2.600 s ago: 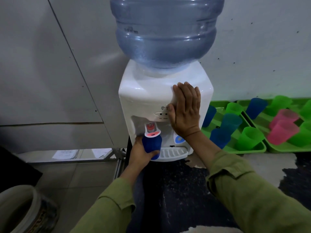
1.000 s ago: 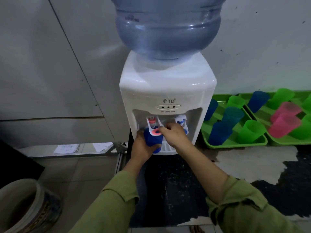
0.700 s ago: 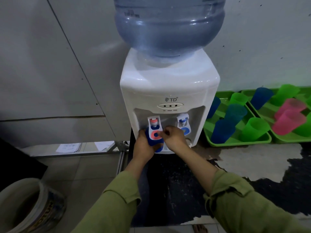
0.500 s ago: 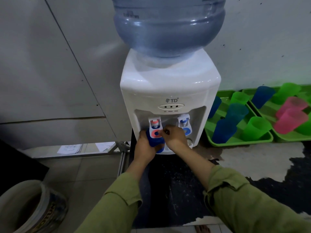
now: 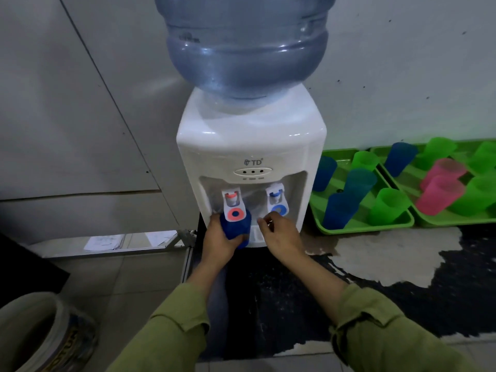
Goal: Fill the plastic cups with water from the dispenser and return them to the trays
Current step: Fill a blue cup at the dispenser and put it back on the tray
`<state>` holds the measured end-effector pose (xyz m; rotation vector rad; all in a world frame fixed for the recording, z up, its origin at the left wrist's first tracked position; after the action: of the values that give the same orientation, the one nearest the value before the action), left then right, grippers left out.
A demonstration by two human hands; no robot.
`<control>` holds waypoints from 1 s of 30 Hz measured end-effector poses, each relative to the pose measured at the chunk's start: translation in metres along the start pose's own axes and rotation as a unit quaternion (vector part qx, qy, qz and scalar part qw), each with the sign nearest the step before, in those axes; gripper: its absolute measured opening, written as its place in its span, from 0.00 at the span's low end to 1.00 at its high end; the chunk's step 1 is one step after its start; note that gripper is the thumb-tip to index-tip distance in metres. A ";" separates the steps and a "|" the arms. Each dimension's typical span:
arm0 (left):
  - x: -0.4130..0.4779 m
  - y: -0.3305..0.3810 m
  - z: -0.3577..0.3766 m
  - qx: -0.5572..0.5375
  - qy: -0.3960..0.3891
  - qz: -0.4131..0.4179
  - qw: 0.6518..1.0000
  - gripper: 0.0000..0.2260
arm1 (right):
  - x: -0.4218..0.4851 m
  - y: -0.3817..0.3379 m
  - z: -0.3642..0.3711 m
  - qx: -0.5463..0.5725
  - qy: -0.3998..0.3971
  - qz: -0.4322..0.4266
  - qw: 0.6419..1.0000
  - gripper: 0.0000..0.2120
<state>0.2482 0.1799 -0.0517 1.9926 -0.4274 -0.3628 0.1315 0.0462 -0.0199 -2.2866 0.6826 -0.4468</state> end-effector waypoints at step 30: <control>-0.152 0.086 0.180 -0.031 0.105 -0.078 0.991 0.28 | -0.072 0.223 -0.200 -0.034 -0.067 -0.075 0.994 0.19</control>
<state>0.0229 0.0698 -0.0423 1.9832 -0.1265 -0.2553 -0.1004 -0.1547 -0.0474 -2.4168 0.4687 -0.3406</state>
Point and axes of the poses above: each hand's wrist, its own x-axis towards the middle knuckle, its own z-axis out of the palm, y = z × x, the point moved 10 cm from there along x, towards the middle knuckle, and after that the axes turned 8 degrees about -z, right-handed, at the moved point
